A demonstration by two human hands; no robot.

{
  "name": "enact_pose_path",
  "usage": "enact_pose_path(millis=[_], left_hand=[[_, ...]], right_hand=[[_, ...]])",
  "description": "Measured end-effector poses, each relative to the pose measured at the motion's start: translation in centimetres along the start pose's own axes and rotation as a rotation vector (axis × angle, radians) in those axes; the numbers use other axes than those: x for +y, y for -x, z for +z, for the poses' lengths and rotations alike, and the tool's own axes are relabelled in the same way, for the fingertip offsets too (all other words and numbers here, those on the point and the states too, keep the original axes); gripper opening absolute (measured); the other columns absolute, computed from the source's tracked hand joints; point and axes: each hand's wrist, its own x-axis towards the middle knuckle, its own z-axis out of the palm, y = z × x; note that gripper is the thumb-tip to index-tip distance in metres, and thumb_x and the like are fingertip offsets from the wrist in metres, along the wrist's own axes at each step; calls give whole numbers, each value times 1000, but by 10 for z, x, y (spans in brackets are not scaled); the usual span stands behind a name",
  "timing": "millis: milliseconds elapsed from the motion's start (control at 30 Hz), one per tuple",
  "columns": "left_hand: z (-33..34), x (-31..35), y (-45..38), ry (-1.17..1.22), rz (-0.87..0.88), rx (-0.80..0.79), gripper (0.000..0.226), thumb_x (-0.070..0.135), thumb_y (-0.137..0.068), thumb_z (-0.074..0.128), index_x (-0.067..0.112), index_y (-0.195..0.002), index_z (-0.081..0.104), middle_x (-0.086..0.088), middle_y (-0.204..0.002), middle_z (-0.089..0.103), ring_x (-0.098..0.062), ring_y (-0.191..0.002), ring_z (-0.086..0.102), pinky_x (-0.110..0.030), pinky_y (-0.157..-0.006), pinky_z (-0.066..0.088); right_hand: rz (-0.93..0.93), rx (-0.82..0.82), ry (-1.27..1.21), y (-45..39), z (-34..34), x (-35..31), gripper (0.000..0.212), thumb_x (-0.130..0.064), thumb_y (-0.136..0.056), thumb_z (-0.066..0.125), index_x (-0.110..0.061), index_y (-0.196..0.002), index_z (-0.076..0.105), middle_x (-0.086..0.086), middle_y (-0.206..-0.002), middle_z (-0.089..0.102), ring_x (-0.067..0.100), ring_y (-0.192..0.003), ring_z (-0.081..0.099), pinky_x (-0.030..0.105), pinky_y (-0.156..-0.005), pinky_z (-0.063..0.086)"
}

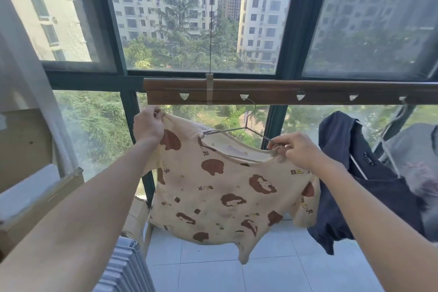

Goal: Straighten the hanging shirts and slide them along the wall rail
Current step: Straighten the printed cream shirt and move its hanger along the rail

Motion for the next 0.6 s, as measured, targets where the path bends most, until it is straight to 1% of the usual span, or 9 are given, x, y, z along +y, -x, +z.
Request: enact_pose_path(millis=[100,167,200,267,333,367,433,467,600], left_hand=[[11,-17,3,-231,-82,-396,9,28,-93,56,25,-96,63,-6,-111,66,-29,-99,61,-48,-94,49],[17,-22,9,-236,-19,-535,24,14,-90,52,26,-107,63,-4,-123,62,-28,-110,57,-50,-99,46],[18,-18,12,-193,51,-553,32,6,-88,51,24,-112,63,-3,-122,61,-26,-111,57,-48,-98,47],[17,-3,19,-67,209,-588,40,-5,-83,52,20,-112,64,0,-112,63,-18,-104,59,-35,-92,51],[17,12,26,45,326,-627,33,-3,-84,59,18,-109,66,3,-102,66,-11,-95,62,-27,-88,54],[18,18,29,64,381,-632,27,6,-85,66,19,-108,67,5,-100,67,-8,-93,62,-25,-86,54],[21,27,34,69,459,-640,23,27,-83,75,22,-105,69,7,-97,69,-5,-90,64,-24,-81,54],[23,31,36,59,501,-638,24,31,-82,76,21,-103,70,7,-96,70,-7,-88,65,-24,-79,55],[31,37,44,18,771,-481,12,16,-85,72,8,-92,76,-4,-82,75,-16,-71,69,-35,-71,59]], right_hand=[[6,-13,-7,0,0,1,41,10,-90,49,-20,-96,75,5,-98,73,25,-97,64,34,-86,54],[12,-18,-11,-1,-1,1,40,9,-90,49,-20,-98,76,5,-99,73,24,-98,64,26,-82,51],[14,-22,-9,-1,-2,1,40,9,-90,49,-20,-98,75,4,-99,72,23,-98,64,23,-80,49],[18,-22,-11,-2,-4,0,39,8,-91,49,-21,-97,75,3,-100,72,22,-98,63,20,-78,49],[25,-28,-13,-1,-5,-1,39,7,-92,50,-23,-97,74,4,-101,72,23,-97,63,17,-76,47],[25,-29,-13,-1,-5,-3,38,7,-93,49,-23,-97,73,4,-102,71,23,-98,62,16,-75,46],[22,-28,-19,2,-4,-5,38,6,-93,49,-22,-98,73,5,-103,71,23,-98,62,16,-74,46],[22,-26,-23,3,-4,-6,37,6,-94,49,-21,-99,73,5,-104,70,23,-99,62,16,-74,46],[30,-37,-35,9,-5,-8,31,2,-96,51,-16,-107,73,4,-109,67,21,-101,60,15,-74,44]])
